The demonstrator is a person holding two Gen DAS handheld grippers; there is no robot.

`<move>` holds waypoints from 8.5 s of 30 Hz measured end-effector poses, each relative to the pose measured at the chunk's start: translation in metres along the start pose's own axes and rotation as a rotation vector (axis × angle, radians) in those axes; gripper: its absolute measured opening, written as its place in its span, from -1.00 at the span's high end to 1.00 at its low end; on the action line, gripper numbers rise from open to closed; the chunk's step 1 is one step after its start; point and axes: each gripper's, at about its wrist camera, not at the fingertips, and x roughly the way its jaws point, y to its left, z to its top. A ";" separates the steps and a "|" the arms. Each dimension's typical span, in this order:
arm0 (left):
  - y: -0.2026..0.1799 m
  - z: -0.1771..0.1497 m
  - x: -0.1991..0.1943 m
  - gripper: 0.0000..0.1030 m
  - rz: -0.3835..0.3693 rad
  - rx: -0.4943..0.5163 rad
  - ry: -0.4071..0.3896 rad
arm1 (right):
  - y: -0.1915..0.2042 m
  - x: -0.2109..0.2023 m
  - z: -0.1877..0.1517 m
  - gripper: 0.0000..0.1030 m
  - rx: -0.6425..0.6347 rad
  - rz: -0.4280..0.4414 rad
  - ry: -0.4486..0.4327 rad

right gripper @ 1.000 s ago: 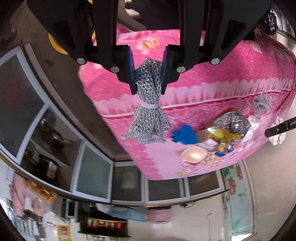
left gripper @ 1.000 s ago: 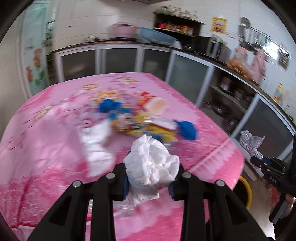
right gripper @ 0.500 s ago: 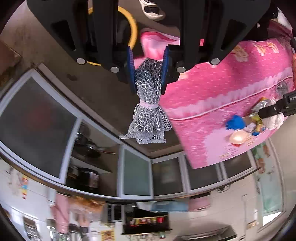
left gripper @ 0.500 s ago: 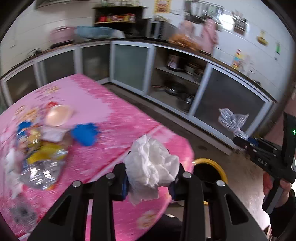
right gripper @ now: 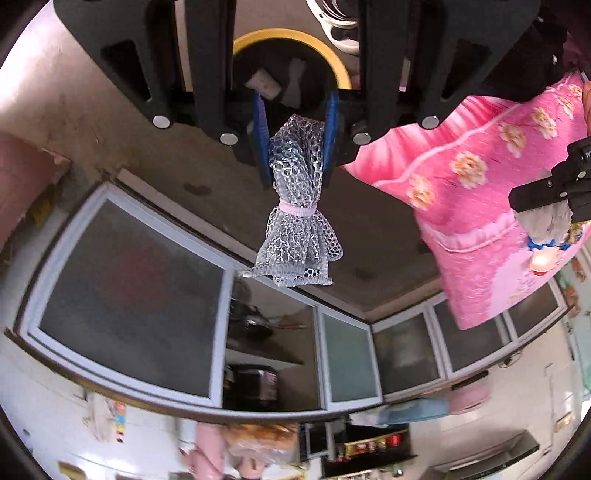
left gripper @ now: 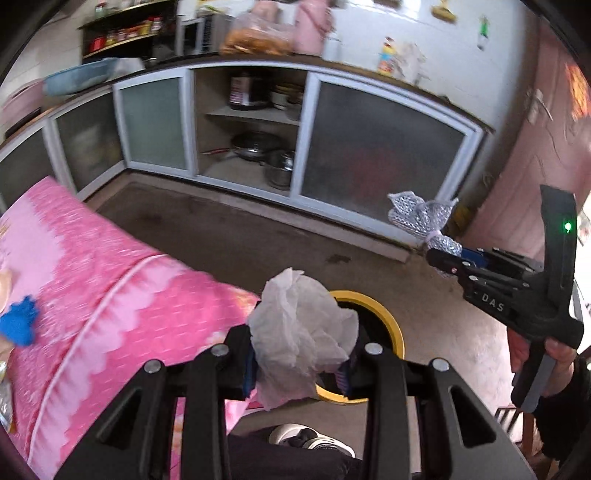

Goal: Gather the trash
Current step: 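Carry both items over the bin and open both tools to drop them, then swing both open tools back toward the bed, then grasp the silver mesh sleeves with the left tool while the right tool grasps the blue glove, then carry the mesh sleeves and blue glove over the bin, then open both tools to drop the mesh sleeves and blue glove into the bin, then swing both open tools back toward the bed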

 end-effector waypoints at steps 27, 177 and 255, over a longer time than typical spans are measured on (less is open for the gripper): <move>-0.076 -0.033 0.215 0.41 -0.062 0.083 0.335 | -0.053 0.141 -0.099 0.53 0.079 -0.023 0.395; 0.039 0.004 -0.028 0.60 0.052 -0.168 -0.222 | 0.009 -0.001 0.028 0.69 -0.073 0.067 -0.112; 0.040 -0.026 -0.067 -0.84 0.237 -0.164 -0.422 | 0.019 0.001 -0.019 -0.51 -0.118 0.018 -0.310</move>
